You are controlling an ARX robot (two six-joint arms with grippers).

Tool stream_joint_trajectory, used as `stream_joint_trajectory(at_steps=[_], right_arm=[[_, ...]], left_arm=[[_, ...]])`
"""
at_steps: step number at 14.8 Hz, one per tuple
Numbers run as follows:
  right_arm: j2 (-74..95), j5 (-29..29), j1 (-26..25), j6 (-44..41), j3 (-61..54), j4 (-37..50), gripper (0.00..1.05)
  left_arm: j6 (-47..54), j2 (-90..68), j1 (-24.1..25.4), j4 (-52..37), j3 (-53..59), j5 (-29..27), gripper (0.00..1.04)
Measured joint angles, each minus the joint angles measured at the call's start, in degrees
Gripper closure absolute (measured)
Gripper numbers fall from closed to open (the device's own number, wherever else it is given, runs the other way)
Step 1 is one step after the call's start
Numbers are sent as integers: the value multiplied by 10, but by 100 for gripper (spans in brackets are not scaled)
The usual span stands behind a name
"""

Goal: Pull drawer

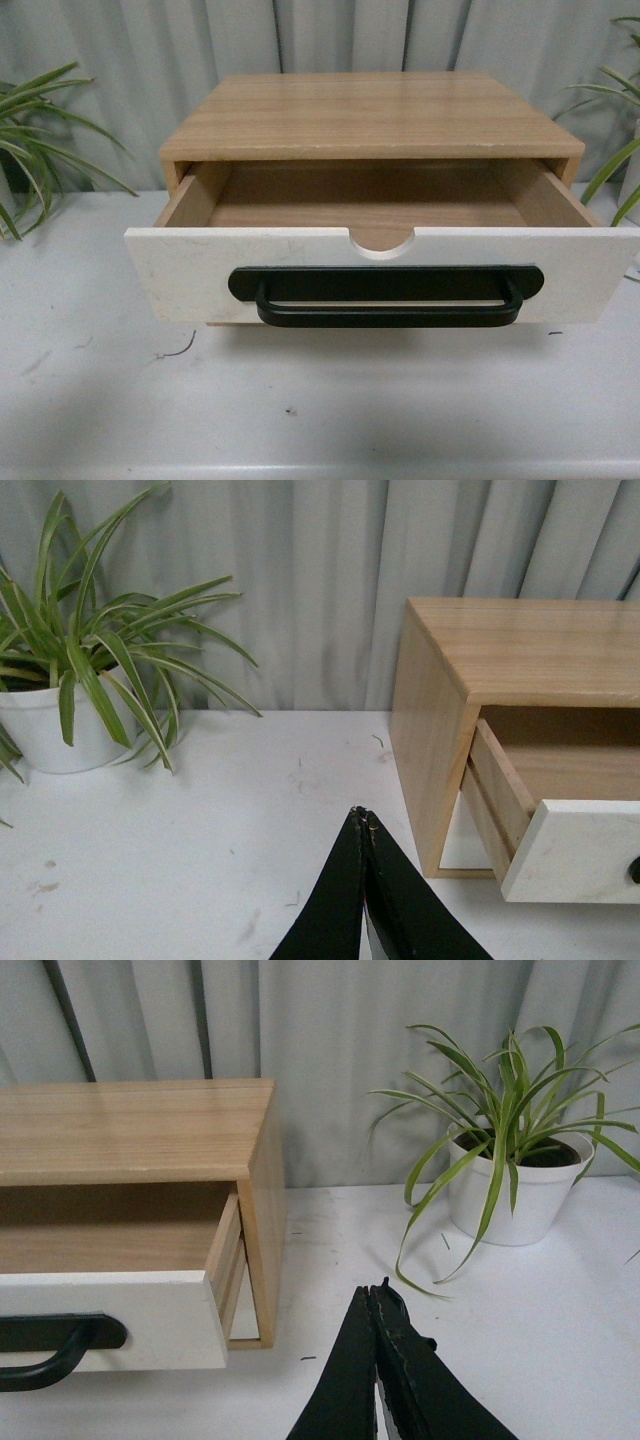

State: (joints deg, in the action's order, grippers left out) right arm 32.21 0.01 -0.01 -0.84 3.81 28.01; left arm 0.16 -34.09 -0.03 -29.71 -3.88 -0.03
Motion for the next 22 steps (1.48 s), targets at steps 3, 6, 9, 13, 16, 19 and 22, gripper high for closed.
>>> stream_joint_trajectory(at_steps=[3,6,9,13,16,19,22], right_arm=[[-56,0,0,0,-14,-41,103],[-92,0,0,0,-31,-54,103],[-142,0,0,0,-31,-100,103],[-195,0,0,0,-31,-152,103],[-223,0,0,0,-31,-180,103],[-320,0,0,0,-29,-272,103],[-320,0,0,0,-31,-282,103]], left_arm=[[0,58,0,44,14,0,103],[0,95,0,57,33,0,103],[0,152,0,108,33,0,103],[0,205,0,161,33,0,103],[0,235,0,191,33,0,103],[0,332,0,303,33,0,103],[0,336,0,301,33,0,103]])
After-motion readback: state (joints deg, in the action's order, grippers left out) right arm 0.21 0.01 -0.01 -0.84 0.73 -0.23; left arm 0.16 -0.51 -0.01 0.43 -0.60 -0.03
